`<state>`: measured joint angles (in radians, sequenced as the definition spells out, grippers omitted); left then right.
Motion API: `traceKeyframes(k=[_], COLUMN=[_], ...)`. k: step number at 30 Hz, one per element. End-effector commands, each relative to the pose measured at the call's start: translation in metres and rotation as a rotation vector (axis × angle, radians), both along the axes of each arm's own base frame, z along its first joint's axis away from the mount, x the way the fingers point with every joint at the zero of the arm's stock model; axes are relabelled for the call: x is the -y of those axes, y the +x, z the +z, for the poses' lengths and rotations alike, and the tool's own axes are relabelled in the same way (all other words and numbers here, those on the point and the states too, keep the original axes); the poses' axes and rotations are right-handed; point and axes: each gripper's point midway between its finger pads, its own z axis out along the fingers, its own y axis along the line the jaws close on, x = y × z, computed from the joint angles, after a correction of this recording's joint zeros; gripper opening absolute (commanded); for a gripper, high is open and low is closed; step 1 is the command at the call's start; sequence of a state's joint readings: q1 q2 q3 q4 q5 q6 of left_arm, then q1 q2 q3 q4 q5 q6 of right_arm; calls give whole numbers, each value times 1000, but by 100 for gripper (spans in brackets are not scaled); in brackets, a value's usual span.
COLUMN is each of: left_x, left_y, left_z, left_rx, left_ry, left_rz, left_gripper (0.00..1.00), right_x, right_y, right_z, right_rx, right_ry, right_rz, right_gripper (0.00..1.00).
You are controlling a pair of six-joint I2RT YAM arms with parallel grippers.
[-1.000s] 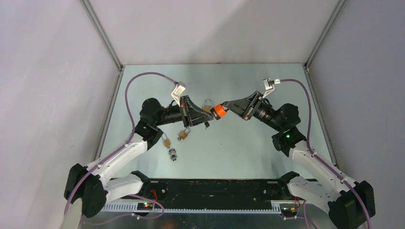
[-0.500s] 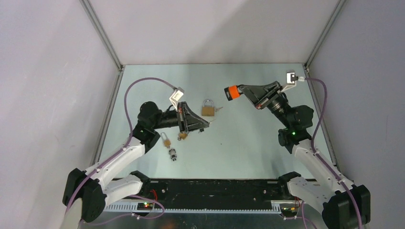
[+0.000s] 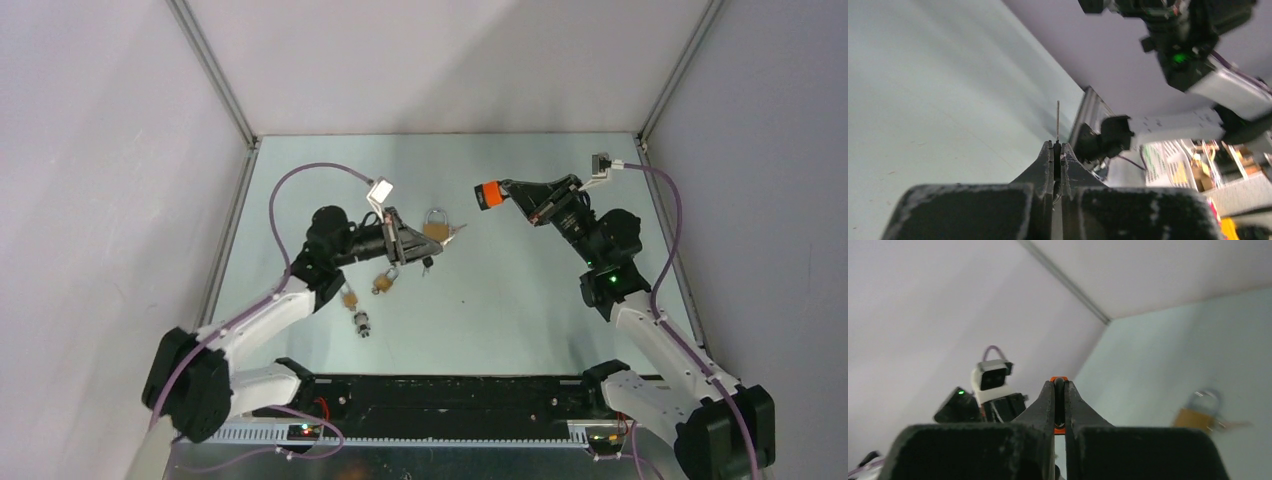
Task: Lock with the key
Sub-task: Place the key at the center of the board.
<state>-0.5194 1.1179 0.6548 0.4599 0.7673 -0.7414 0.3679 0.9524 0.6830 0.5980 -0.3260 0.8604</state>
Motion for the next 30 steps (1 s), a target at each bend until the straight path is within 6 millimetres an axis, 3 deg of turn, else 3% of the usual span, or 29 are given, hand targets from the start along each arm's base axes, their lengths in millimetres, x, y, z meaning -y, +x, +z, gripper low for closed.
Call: traceKeyframes(k=[1,4,6,8,9,10,11,12,13,14,21,26,30], left_x=[14,44,71,99,115,126,138,147,155,164,176,177,182], left_y=[52,81,88,92,88,92,88,93,92,93,114,128,137], left_z=[-7,-26,-46,-65,-87,-81,-98,-95,-112,-110,-166,-192,-201], left_rx=[-30,-40,-64,-81,-106,-80,-95,-81,-103,-101,-191,-273,-304], left_ry=[27,83,119,150,183,175,201,197,221,215,287,302,297], left_rz=[163,174,140,101,70,61,40,47,36,33,124,207,242], left_gripper=[0,0,0,0,0,0,0,0,0,0,0,0,6], right_x=[25,44,59,76,81,91,95,102,105,109,128,116,108], right_y=[36,52,58,64,65,67,68,69,69,68,69,70,63], right_z=[-52,-107,-135,-161,-169,-184,-192,-205,-212,-224,-277,-292,-306], right_rx=[-216,-381,-464,-541,-566,-608,-627,-652,-663,-689,-793,-823,-867], right_ry=[-90,-151,-164,-163,-162,-160,-158,-155,-155,-159,-179,-144,-153], right_rz=[-133,-180,-204,-235,-244,-268,-280,-302,-309,-326,-416,-348,-295], right_gripper=[0,0,0,0,0,0,0,0,0,0,0,0,0])
